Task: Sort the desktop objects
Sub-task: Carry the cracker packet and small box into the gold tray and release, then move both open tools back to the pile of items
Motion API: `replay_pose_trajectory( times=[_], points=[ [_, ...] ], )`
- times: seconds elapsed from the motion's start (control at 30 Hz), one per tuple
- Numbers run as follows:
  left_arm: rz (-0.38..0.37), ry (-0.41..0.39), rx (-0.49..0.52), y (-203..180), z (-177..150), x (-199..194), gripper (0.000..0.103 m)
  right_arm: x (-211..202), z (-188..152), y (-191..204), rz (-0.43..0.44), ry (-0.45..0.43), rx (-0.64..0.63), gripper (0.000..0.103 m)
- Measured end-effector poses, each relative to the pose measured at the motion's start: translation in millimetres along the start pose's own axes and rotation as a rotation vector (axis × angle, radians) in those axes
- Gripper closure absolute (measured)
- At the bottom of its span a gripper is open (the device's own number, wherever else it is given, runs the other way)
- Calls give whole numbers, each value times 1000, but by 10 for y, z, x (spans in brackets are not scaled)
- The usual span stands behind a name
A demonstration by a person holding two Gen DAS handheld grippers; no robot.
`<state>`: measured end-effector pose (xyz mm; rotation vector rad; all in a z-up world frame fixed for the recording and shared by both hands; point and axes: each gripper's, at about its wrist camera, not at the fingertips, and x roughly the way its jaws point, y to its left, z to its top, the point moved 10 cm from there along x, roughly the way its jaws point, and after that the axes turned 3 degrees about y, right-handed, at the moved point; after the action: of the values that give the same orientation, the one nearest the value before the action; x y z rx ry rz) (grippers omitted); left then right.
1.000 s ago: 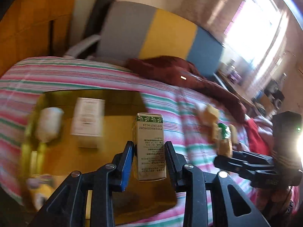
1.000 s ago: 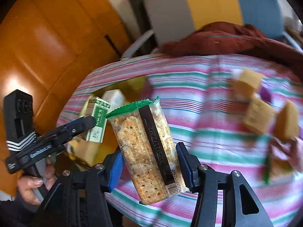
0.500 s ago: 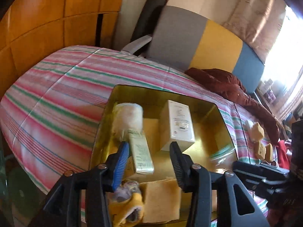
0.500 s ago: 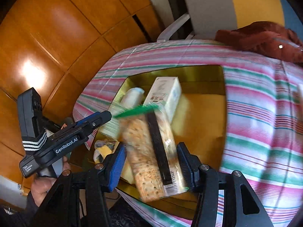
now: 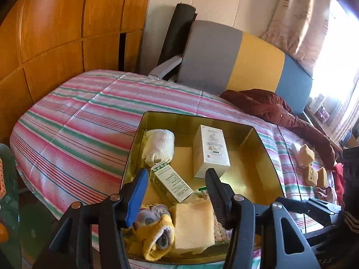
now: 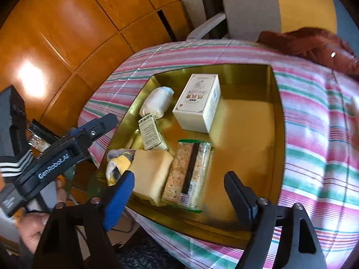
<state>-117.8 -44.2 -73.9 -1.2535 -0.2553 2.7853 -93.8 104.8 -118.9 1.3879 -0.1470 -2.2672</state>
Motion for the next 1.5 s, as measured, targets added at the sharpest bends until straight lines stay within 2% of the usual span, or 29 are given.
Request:
replay_pose_trajectory(
  times=[0.07,0.27,0.83,1.17,1.5],
  points=[
    [5,-9,10,-33,-1,-58,49,-77,6,-12,-29,-29,-10,10],
    [7,-22,34,-135,-27,-162,49,-268,5,-60,-111,-99,-45,3],
    [-9,9,117,-467,-163,-151,49,-559,-99,-522,-238,-186,14,1],
    [-81,41,189,-850,-276,-100,49,-767,-219,-1102,-308,-200,133,0],
    [-153,66,277,-1314,-396,-71,49,-1187,-549,-2016,-402,-198,315,0]
  ],
)
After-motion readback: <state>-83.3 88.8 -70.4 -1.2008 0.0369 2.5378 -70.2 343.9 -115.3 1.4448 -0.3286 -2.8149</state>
